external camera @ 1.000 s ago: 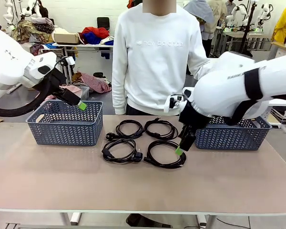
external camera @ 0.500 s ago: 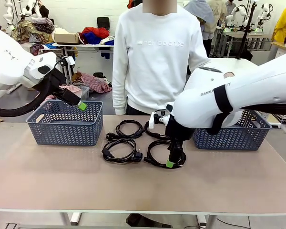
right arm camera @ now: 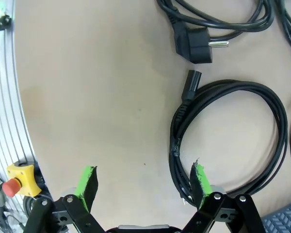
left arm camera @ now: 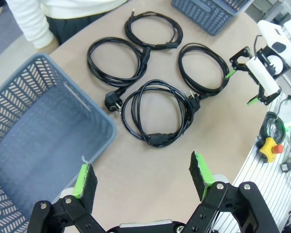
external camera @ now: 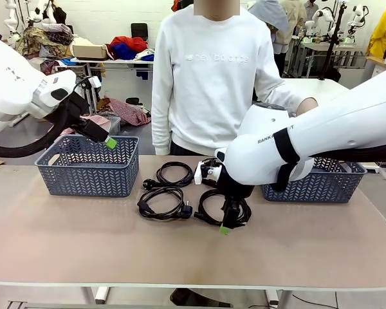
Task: Organize the cables according to human instructions.
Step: Pick up a bundle of cables and place it in the basket indicated by the human.
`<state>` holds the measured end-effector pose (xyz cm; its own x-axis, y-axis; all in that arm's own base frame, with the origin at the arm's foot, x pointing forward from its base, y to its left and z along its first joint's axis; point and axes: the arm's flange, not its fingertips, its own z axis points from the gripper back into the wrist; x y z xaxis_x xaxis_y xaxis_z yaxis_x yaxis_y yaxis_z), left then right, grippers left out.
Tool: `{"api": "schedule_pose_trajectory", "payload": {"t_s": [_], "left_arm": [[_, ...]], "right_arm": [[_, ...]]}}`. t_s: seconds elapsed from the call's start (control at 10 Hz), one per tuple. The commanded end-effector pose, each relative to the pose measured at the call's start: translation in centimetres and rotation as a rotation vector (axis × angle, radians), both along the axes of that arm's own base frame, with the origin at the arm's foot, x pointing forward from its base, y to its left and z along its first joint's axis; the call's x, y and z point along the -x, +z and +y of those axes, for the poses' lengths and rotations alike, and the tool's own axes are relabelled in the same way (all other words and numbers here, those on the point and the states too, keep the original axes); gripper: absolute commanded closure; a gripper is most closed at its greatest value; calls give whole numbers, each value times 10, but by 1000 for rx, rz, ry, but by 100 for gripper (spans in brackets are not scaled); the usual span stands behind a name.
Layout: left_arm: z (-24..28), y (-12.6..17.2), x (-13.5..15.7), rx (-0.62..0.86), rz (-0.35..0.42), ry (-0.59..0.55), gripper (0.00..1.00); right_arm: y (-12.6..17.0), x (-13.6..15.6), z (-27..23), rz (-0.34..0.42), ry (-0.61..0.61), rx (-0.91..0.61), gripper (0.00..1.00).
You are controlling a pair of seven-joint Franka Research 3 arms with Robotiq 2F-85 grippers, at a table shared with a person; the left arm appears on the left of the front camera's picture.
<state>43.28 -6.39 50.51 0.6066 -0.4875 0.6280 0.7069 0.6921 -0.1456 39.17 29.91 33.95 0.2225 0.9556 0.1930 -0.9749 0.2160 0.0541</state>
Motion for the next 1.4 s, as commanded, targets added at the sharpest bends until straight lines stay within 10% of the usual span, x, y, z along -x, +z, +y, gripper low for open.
{"api": "schedule_pose_trajectory", "payload": {"t_s": [0.0, 1.3], "left_arm": [[2, -1, 1, 19, -10, -20, 0], [2, -1, 1, 19, -10, -20, 0]], "right_arm": [[-9, -7, 7, -38, -11, 42, 0], [-47, -25, 18, 16, 35, 99, 0]]}}
